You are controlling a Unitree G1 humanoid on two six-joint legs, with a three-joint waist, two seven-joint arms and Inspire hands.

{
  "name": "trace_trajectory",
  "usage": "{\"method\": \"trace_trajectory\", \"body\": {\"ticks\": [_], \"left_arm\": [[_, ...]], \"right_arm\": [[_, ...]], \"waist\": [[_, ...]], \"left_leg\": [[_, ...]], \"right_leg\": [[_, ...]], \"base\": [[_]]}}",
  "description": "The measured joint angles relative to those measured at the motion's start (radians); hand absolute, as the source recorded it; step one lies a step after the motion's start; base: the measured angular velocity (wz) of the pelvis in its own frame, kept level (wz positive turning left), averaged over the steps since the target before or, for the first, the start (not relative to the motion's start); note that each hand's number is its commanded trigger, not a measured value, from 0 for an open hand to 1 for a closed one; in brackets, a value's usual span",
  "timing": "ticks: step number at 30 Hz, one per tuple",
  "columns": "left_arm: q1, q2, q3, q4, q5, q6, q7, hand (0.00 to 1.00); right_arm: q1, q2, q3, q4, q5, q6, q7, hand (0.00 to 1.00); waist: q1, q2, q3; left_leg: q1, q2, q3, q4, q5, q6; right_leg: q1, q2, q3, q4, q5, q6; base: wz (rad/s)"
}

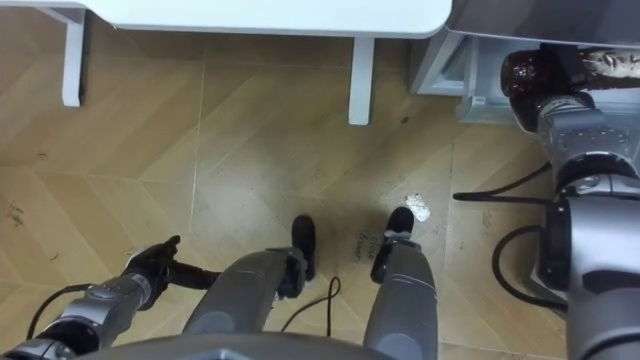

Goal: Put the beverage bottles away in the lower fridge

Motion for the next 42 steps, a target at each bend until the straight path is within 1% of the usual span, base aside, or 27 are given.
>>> {"method": "trace_trajectory", "body": {"ticks": [6, 12, 13, 16, 19, 23, 38, 39, 40, 42], "left_arm": [[0.000, 0.001, 0.000, -0.005, 0.000, 0.006, -0.001, 0.00], [0.000, 0.006, 0.000, -0.005, 0.000, 0.014, -0.003, 0.00], [0.000, 0.008, 0.000, -0.004, 0.000, 0.016, -0.005, 0.00], [0.000, 0.014, -0.001, -0.004, 0.000, 0.020, -0.019, 0.00], [-0.001, 0.018, -0.002, -0.005, 0.000, 0.020, -0.022, 0.00], [-0.001, 0.018, -0.002, -0.004, 0.000, 0.020, -0.022, 0.00], [-0.001, 0.018, -0.002, -0.007, 0.000, 0.019, -0.020, 0.00], [-0.001, 0.018, -0.002, -0.007, 0.000, 0.019, -0.020, 0.00], [-0.001, 0.018, -0.002, -0.006, 0.000, 0.019, -0.020, 0.00], [-0.001, 0.018, -0.002, -0.006, 0.000, 0.019, -0.020, 0.00]], "right_arm": [[0.000, 0.000, 0.000, 0.001, -0.001, 0.001, 0.000, 1.00], [0.000, 0.000, 0.000, 0.007, 0.000, 0.017, 0.001, 1.00], [0.000, 0.000, 0.000, 0.008, 0.000, 0.025, 0.001, 1.00], [0.000, 0.000, 0.000, 0.024, 0.000, 0.031, 0.003, 1.00], [0.000, 0.000, 0.001, 0.036, -0.004, 0.031, 0.003, 1.00], [0.000, 0.000, 0.001, 0.039, -0.004, 0.031, 0.010, 1.00], [0.000, 0.000, 0.000, 0.038, -0.005, 0.030, 0.011, 1.00], [0.000, 0.000, 0.000, 0.038, -0.005, 0.030, 0.011, 0.14], [0.000, 0.000, 0.000, 0.038, -0.005, 0.030, 0.011, 0.00], [0.000, 0.000, 0.001, 0.038, -0.009, 0.030, 0.011, 0.00]], "waist": [[-0.001, -0.001, -0.0002], [-0.006, -0.008, -0.0007], [-0.006, -0.010, -0.0005], [-0.006, -0.015, -0.0006], [-0.006, -0.019, -0.0007], [-0.006, -0.019, -0.0007], [-0.004, -0.018, -0.0011], [-0.004, -0.018, -0.0011], [-0.004, -0.018, -0.0011], [-0.003, -0.018, -0.0012]], "left_leg": [[0.001, 0.000, 0.000, -0.002, 0.000, 0.001], [0.009, 0.000, 0.000, -0.007, 0.001, 0.002], [0.009, 0.000, 0.000, -0.006, 0.001, 0.002], [0.012, 0.000, 0.000, -0.004, 0.002, 0.002], [0.014, 0.000, 0.000, -0.004, 0.002, 0.003], [0.014, 0.000, 0.003, -0.008, 0.004, 0.006], [0.013, 0.002, 0.003, -0.011, 0.004, 0.006], [0.014, 0.001, 0.003, -0.012, 0.004, 0.006], [0.014, 0.002, 0.003, -0.013, 0.004, 0.006], [0.014, 0.001, 0.003, -0.014, 0.004, 0.006]], "right_leg": [[0.000, 0.000, 0.000, -0.001, 0.001, 0.000], [0.006, 0.001, 0.000, -0.003, 0.001, 0.000], [0.006, 0.001, 0.000, -0.003, 0.001, 0.000], [0.011, 0.001, -0.001, -0.005, 0.002, 0.000], [0.015, 0.002, 0.000, -0.010, 0.006, 0.001], [0.017, 0.004, 0.003, -0.020, 0.016, 0.002], [0.016, 0.009, 0.007, -0.026, 0.020, 0.002], [0.016, 0.009, 0.007, -0.026, 0.020, 0.002], [0.016, 0.009, 0.007, -0.026, 0.020, 0.002], [0.015, 0.009, 0.008, -0.027, 0.020, 0.002]], "base": [[0.00], [0.00], [0.00], [0.00], [0.00], [-0.03], [0.00], [0.00], [0.00], [0.00]]}}
